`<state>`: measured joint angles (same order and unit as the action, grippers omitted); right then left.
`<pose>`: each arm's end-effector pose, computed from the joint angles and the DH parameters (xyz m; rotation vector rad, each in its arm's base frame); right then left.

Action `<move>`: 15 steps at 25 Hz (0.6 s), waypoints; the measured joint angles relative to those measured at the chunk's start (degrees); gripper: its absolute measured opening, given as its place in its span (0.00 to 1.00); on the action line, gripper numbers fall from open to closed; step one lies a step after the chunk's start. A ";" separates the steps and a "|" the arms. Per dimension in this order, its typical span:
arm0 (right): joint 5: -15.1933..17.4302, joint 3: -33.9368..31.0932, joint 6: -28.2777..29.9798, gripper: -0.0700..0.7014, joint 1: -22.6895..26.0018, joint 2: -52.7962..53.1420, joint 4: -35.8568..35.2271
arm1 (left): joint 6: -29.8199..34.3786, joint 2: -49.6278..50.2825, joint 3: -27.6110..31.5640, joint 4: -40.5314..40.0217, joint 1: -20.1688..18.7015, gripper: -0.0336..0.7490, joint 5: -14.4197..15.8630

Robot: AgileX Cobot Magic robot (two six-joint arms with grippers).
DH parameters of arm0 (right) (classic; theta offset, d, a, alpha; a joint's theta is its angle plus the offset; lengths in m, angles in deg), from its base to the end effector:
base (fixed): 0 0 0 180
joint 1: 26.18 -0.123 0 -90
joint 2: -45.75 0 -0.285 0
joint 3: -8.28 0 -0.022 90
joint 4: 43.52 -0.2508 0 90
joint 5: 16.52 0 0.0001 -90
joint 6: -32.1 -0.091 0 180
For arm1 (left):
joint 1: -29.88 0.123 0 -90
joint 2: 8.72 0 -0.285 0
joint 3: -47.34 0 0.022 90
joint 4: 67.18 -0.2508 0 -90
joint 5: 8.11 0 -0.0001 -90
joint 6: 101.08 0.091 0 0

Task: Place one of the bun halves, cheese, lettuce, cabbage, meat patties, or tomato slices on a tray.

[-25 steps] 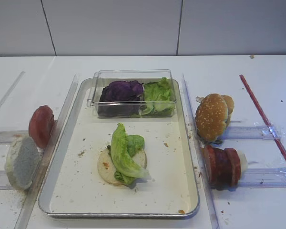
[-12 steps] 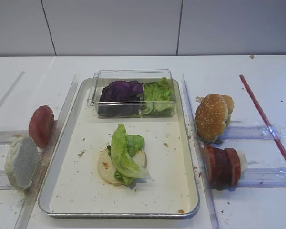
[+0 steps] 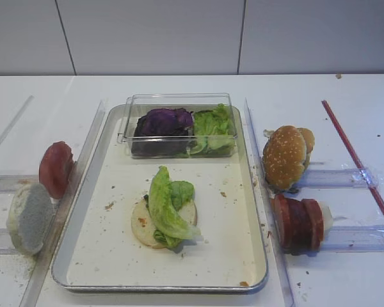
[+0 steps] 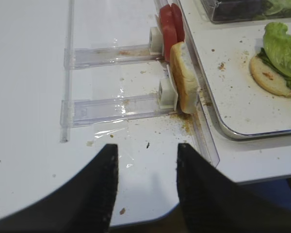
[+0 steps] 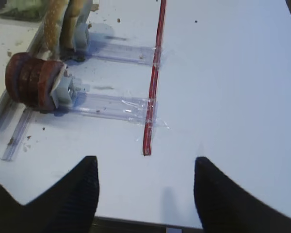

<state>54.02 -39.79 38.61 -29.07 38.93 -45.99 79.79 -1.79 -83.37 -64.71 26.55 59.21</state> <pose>-0.0166 0.0029 0.2663 -0.1865 2.1804 0.0169 -0.0111 -0.0030 0.2648 0.0841 2.1547 -0.0774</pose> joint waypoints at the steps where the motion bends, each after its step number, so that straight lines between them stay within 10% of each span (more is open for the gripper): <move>1: -1.09 -0.26 0.00 0.71 0.00 0.00 0.00 | 0.00 0.00 0.00 0.00 0.00 0.41 0.00; 15: -5.04 -1.95 0.08 0.71 0.00 0.00 -0.66 | 0.00 0.00 0.00 0.00 0.00 0.41 0.00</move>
<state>48.97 -41.73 38.70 -29.07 38.93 -46.65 79.79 -1.79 -83.37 -64.71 26.55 59.21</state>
